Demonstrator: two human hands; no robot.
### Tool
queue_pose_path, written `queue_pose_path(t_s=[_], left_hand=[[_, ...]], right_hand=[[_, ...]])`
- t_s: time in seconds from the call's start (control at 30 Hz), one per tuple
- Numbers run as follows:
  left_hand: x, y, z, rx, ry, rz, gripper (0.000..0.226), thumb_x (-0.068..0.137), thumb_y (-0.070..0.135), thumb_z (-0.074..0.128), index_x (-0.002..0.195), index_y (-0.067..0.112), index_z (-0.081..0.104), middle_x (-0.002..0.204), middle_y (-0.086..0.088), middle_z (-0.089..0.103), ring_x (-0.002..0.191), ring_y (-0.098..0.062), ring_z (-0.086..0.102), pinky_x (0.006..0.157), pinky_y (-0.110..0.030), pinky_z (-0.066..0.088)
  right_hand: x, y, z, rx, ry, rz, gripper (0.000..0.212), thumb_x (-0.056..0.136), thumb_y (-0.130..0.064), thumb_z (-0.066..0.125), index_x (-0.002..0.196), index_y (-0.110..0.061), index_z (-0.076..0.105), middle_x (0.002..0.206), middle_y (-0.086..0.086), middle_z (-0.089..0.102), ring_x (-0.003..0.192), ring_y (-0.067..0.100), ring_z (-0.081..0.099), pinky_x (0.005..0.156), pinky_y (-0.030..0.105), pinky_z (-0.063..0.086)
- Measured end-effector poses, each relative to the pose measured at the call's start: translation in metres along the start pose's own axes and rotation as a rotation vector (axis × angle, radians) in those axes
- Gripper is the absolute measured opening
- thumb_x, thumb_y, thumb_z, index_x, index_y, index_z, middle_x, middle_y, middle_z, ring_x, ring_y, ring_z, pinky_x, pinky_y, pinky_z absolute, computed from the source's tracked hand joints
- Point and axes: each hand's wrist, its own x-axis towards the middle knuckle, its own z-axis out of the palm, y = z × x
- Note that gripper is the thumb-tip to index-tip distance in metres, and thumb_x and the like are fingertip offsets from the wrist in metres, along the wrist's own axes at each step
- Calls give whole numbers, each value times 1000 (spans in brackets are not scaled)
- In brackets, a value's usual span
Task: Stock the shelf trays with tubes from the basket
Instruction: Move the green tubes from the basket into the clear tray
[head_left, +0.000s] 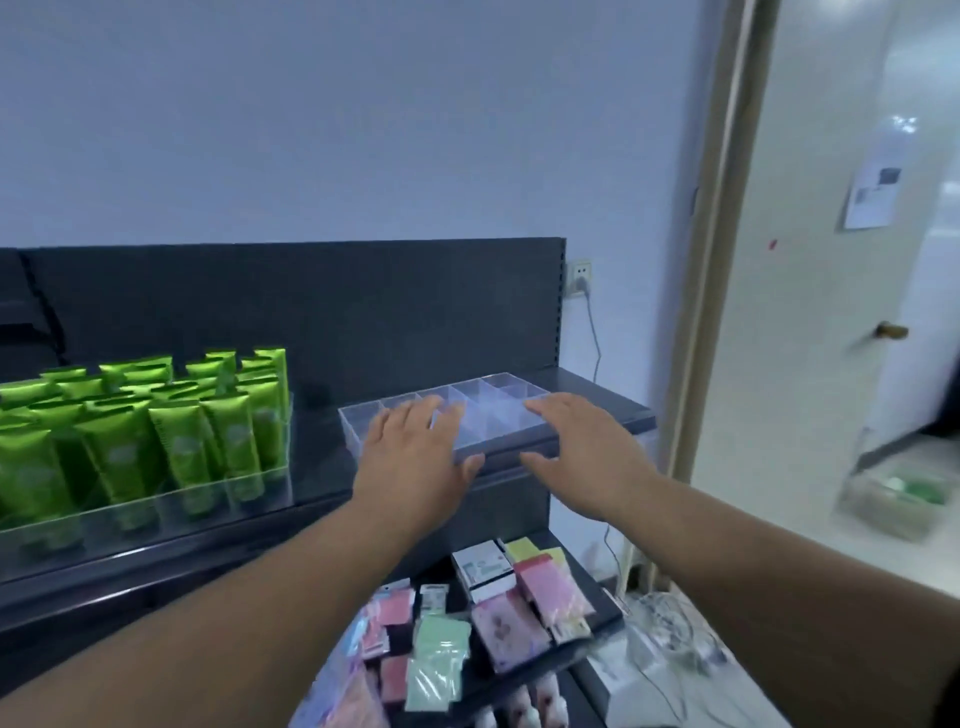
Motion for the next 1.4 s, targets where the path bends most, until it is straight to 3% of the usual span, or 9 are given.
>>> queue_pose_path(t_s=[0.23,0.37,0.63,0.8,0.93,1.23,1.4], left_hand=[[-29,105,55,-83,-123,31,68,94,57,35,150,29,10,158,1,12,146,-23,6,119,-44,4],[-41,128,102,-115,-220,38,66,95,57,35,150,28,12,158,0,12,145,-23,6,118,-43,4],[-62,124,214,-178,-477,6,65,93,56,38,149,29,17,157,0,15,144,-20,10,117,-43,11],[-70,105,280,-224,-584,-21,62,94,55,31,148,25,25,154,0,23,141,-19,18,113,-35,17],[-86,94,337,-210,-668,-41,56,93,46,47,142,21,36,145,-2,36,132,-22,34,107,-33,30],[-180,106,476,-180,-1006,-242,60,97,38,45,149,22,21,155,1,18,139,-21,24,109,-34,31],[-232,135,546,-119,-1129,-209,62,98,30,41,152,20,12,158,-4,7,143,-26,12,114,-36,21]], right_hand=[[-78,93,7,-71,-92,173,66,92,-52,49,150,-35,21,160,-3,16,146,20,15,119,42,16],[-102,131,39,-52,-157,259,68,90,-51,51,149,-35,22,160,-2,17,146,19,15,119,41,14],[-122,190,130,-34,-344,459,66,91,-50,51,149,-36,24,160,-4,16,147,21,15,120,42,15],[-133,225,195,-18,-510,597,67,92,-49,51,151,-32,23,160,-2,16,146,22,18,118,41,20],[-150,257,245,35,-600,709,64,93,-46,52,149,-31,26,158,-2,21,143,22,24,116,38,26],[-219,321,390,125,-860,764,61,93,-45,52,148,-31,29,155,-5,24,139,20,30,108,36,36],[-258,350,464,180,-967,764,66,94,-43,53,151,-26,24,156,-1,21,141,23,27,114,36,30]])
